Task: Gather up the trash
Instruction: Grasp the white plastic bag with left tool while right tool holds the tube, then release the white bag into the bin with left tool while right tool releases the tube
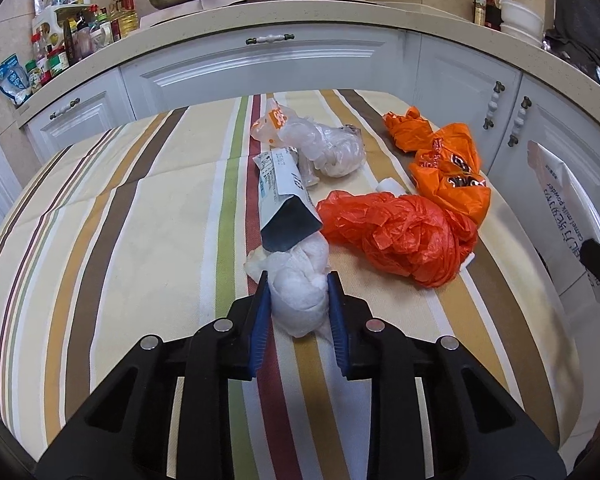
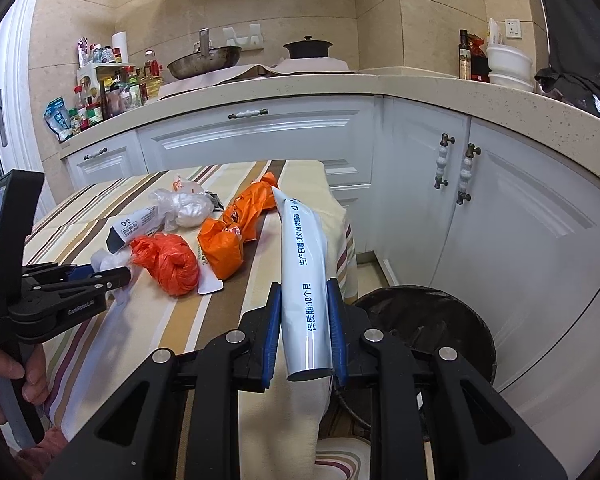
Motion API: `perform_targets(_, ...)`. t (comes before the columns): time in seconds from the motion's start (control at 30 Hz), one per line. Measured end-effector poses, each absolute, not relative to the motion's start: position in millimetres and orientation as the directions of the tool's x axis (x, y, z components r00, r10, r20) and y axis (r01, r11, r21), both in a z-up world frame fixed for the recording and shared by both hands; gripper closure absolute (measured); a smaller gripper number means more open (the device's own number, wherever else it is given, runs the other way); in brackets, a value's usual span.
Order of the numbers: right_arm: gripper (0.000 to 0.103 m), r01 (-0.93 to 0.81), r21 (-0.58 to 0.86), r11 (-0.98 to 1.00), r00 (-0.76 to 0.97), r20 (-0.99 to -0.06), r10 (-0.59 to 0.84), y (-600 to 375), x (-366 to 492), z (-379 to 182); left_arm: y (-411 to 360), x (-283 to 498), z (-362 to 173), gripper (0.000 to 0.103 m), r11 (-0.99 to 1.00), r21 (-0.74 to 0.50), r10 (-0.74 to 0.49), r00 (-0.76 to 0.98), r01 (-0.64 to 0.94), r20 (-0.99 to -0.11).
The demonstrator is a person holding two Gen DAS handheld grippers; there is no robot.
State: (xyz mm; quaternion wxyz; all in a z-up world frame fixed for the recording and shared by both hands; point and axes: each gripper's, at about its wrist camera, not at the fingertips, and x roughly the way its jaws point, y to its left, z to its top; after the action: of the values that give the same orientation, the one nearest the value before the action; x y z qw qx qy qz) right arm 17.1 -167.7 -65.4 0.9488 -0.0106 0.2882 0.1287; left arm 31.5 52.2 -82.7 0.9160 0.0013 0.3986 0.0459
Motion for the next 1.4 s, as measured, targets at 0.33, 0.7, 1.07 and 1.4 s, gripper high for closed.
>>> perform_targets(0.33, 0.08, -0.215, 0.028, 0.976, 0.815, -0.546, 0.195, -171.2, 14.7, -63.8, 53.6, -5.3, -60.8, 0.078, 0.999, 0.034, 0.037, 0.709, -0.018, -0.704)
perform_targets(0.7, 0.08, -0.102, 0.009, 0.995, 0.832, -0.547, 0.09, -208.2, 11.6, -66.5, 4.6, -7.9, -38.6, 0.078, 0.991, 0.013, -0.093, 0.749, 0.135, -0.656)
perform_targets(1.07, 0.08, 0.02, -0.001, 1.0, 0.821, -0.57, -0.017, -263.7, 23.4, -81.3, -94.5, 33.7, -40.1, 0.078, 0.956, 0.044, -0.194, 0.738, 0.29, -0.646)
perform_targets(1.4, 0.054, 0.095, 0.039, 0.995, 0.826, -0.561, -0.057, -304.9, 50.3, -93.8, -163.2, 82.6, -59.0, 0.05, 0.949, 0.107, -0.155, 0.733, 0.297, -0.662)
